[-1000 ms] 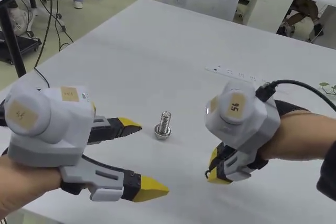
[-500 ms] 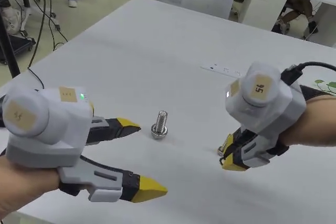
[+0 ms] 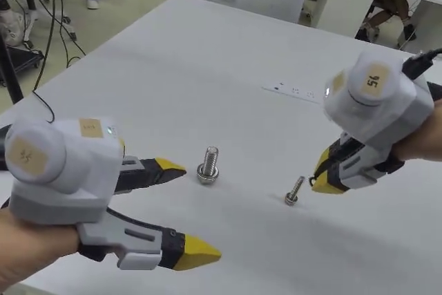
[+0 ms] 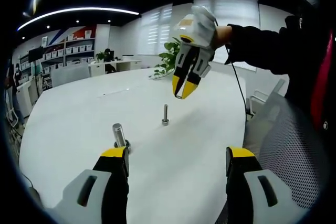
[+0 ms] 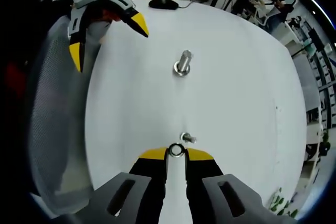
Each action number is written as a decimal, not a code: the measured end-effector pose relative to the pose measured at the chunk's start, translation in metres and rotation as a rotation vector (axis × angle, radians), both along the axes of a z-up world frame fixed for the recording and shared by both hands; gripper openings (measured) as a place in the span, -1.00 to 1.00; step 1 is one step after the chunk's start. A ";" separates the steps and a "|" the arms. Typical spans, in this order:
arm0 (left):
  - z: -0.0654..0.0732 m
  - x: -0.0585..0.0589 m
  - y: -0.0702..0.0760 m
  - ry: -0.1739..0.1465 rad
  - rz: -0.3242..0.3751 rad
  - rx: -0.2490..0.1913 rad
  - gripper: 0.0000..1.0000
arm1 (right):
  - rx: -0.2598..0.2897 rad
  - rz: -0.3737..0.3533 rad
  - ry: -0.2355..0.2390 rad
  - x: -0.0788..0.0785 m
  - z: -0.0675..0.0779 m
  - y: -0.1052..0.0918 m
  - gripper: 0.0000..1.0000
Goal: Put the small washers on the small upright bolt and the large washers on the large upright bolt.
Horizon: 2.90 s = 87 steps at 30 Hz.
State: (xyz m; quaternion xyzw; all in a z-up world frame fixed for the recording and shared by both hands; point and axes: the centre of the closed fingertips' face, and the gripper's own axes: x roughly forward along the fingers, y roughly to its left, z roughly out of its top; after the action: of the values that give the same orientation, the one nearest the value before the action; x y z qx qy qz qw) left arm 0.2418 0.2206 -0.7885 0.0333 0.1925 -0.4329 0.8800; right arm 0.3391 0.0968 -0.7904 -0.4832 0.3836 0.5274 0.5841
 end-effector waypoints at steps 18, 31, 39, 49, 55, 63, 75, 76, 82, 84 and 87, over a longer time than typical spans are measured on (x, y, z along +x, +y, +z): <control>-0.004 0.000 0.002 0.015 0.010 0.005 0.50 | -0.006 0.012 -0.004 0.018 -0.010 0.005 -0.73; -0.006 0.002 0.005 0.022 0.021 0.004 0.49 | -0.023 0.020 0.021 0.023 -0.022 0.006 -0.73; -0.007 0.002 0.006 0.025 0.026 0.005 0.48 | -0.027 0.020 0.033 0.022 -0.027 0.008 -0.73; -0.007 0.001 0.007 0.025 0.030 0.006 0.48 | -0.030 0.016 0.044 0.023 -0.033 0.008 -0.73; -0.007 0.001 0.007 0.027 0.032 0.008 0.48 | -0.031 0.015 0.052 0.021 -0.037 0.009 -0.73; -0.007 0.001 0.008 0.027 0.032 0.007 0.48 | -0.052 0.011 0.065 0.021 -0.052 0.007 -0.73; -0.008 0.000 0.008 0.030 0.030 0.009 0.48 | -0.063 0.006 0.086 0.018 -0.064 0.008 -0.73; -0.008 0.000 0.008 0.031 0.030 0.009 0.48 | -0.064 0.005 0.087 0.018 -0.066 0.008 -0.73; -0.009 -0.001 0.008 0.031 0.027 0.011 0.48 | -0.062 0.000 0.094 0.017 -0.072 0.008 -0.73; -0.008 -0.001 0.008 0.031 0.027 0.011 0.48 | -0.064 -0.001 0.095 0.017 -0.075 0.007 -0.73; -0.008 -0.001 0.008 0.031 0.026 0.011 0.47 | -0.066 0.002 0.096 0.016 -0.077 0.007 -0.73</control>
State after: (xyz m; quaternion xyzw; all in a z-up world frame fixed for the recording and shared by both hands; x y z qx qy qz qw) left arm 0.2403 0.2289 -0.7969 0.0290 0.2090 -0.4206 0.8824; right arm 0.3550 0.1041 -0.8670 -0.4769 0.4280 0.5373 0.5483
